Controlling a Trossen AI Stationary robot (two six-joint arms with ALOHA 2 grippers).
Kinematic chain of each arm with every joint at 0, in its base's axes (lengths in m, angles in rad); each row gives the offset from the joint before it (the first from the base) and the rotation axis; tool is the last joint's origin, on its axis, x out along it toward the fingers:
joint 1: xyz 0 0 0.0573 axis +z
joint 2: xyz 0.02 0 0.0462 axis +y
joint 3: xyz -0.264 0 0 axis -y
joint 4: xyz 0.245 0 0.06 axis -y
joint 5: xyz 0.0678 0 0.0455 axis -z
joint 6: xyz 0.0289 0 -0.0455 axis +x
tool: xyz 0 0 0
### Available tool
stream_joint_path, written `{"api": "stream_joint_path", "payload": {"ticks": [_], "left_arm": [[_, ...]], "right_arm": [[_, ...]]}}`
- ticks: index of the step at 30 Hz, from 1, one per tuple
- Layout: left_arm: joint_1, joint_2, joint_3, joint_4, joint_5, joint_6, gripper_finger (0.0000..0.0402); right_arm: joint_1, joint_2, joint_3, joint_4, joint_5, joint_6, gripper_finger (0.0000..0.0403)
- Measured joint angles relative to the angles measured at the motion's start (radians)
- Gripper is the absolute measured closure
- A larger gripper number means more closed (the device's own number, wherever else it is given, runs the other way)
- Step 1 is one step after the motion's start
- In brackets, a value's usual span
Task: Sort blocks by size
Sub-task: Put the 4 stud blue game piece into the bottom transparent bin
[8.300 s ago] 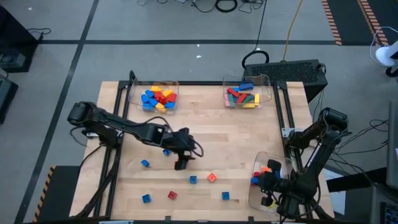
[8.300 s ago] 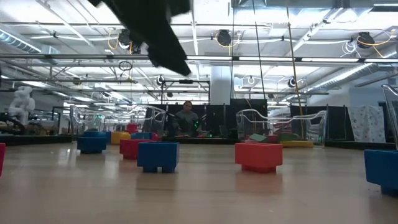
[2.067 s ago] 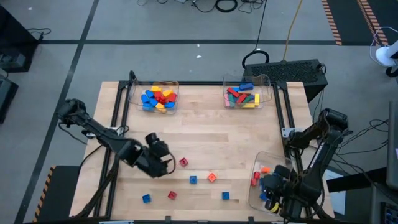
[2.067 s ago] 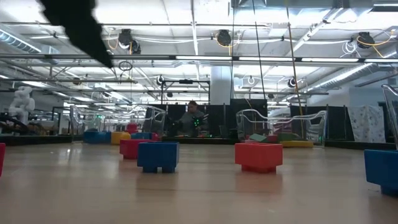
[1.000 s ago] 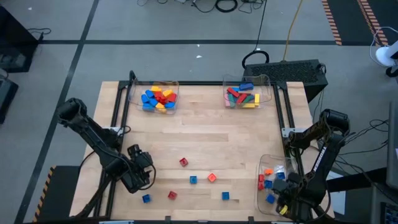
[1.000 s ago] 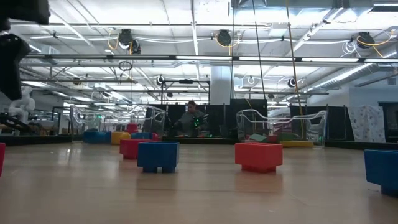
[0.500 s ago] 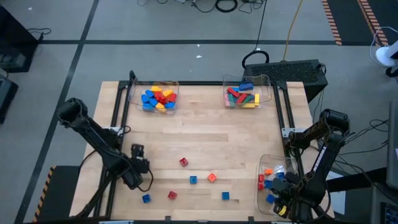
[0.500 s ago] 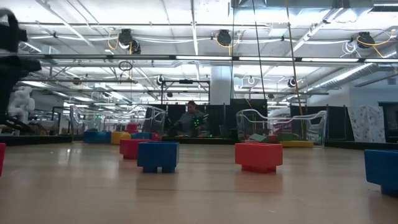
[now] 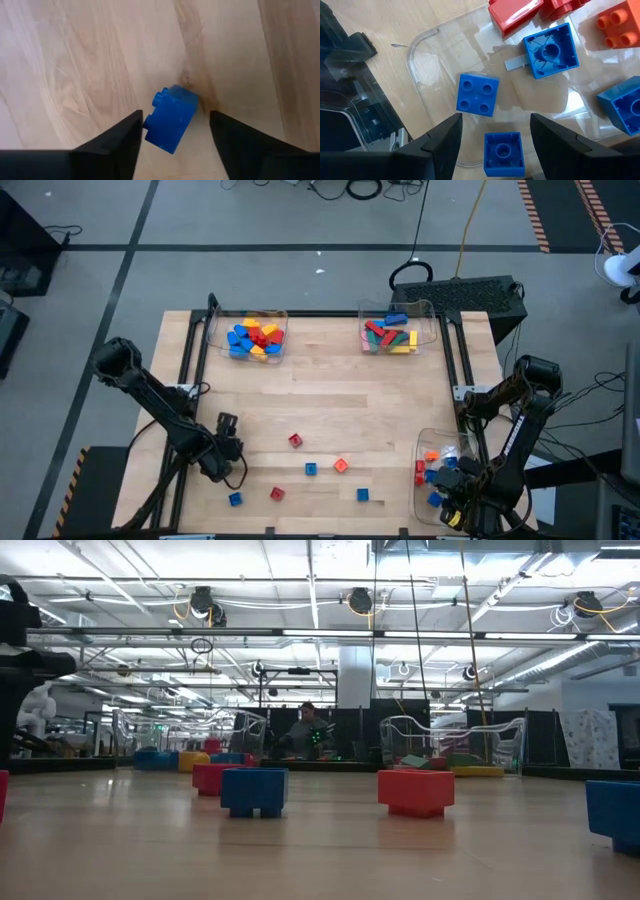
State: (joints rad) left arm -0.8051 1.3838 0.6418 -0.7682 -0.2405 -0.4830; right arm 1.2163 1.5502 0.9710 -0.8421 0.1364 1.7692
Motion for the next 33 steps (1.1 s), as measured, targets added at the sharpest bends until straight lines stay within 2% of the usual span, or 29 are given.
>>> {"api": "stream_joint_path", "payload": {"ticks": [3, 9, 15, 19, 23, 27, 30, 33], "left_arm": [[0.001, 0.0, -0.001, -0.002, -0.004, -0.012, 0.021], [0.032, -0.002, 0.0, 0.035, 0.013, -0.179, 0.0299], [0.081, 0.0, 0.0, 0.146, 0.024, -0.191, 0.0305], [0.127, 0.0, -0.001, 0.262, 0.022, -0.191, 0.0305], [0.184, 0.0, -0.001, 0.425, -0.03, -0.173, 0.0305], [0.236, 0.0, -0.001, 0.657, -0.107, -0.067, 0.0304], [0.274, 0.003, -0.001, 0.837, -0.116, 0.023, 0.0304], [0.306, 0.02, 0.002, 0.968, -0.117, 0.1, 0.0303]], "right_arm": [[0.0, 0.0, 0.0, 0.0, 0.0, 0.001, 0.0186], [-0.019, 0.0, 0.0, 0.0, 0.003, -0.002, 0.0186], [-0.052, 0.0, 0.0, 0.029, 0.074, -0.07, 0.0186], [-0.067, 0.0, -0.001, 0.081, 0.204, -0.168, 0.0186], [-0.083, 0.0, -0.001, 0.143, 0.423, -0.298, 0.0186], [-0.11, 0.0, -0.001, 0.254, 0.64, -0.472, 0.0186], [-0.147, 0.0, -0.001, 0.354, 0.717, -0.638, 0.0186], [-0.189, 0.0, -0.001, 0.427, 0.722, -0.763, 0.0186]]}}
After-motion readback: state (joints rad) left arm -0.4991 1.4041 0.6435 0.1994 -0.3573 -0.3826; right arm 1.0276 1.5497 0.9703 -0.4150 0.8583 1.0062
